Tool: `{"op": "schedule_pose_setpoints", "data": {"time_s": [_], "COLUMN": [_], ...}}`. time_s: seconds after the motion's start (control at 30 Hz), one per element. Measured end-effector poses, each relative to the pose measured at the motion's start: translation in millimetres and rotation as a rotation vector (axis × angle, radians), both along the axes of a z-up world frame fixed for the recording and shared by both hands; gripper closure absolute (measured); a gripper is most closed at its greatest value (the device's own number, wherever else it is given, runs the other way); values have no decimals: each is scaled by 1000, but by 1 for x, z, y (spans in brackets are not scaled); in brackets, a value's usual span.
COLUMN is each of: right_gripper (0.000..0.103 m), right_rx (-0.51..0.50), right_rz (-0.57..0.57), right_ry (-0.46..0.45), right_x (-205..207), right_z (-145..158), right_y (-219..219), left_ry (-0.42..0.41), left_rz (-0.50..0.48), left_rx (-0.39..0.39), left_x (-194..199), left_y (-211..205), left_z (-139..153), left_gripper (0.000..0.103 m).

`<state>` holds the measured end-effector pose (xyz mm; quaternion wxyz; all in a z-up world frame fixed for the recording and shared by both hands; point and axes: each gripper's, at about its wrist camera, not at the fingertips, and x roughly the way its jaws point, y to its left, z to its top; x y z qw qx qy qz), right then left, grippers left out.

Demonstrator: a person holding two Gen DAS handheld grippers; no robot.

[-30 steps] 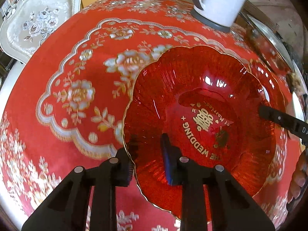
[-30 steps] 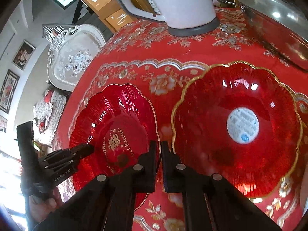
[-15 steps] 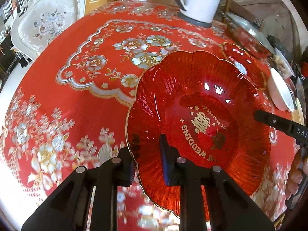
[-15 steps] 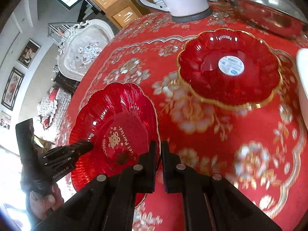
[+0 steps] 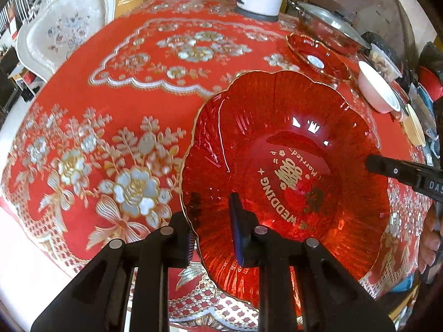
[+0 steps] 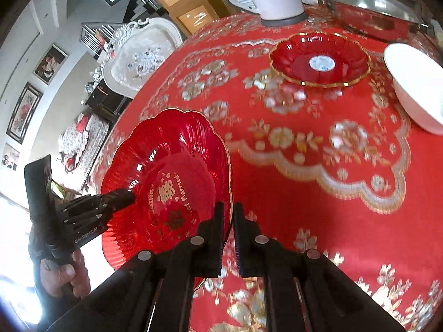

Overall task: Organize plates and bowls
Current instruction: 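Lift the red bowl with the left gripper and carry it across the table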

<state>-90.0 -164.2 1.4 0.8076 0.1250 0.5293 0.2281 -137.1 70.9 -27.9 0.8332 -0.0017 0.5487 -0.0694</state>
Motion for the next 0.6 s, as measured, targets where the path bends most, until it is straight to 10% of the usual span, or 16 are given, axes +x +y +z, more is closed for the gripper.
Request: {"op": "schedule_pose_setpoints", "data": {"time_s": [0.6], "right_gripper": [93], "right_rx": [-22], "right_rz": [-60], "right_ry": [-13], "right_x": [-15], "right_z": [-19], "right_y": [-34], "left_ry": [-4], "left_rz": [-67], "left_rx": [-42], "left_x": [11], "left_y": [-32], "left_z": [-18], "left_gripper": [84]}}
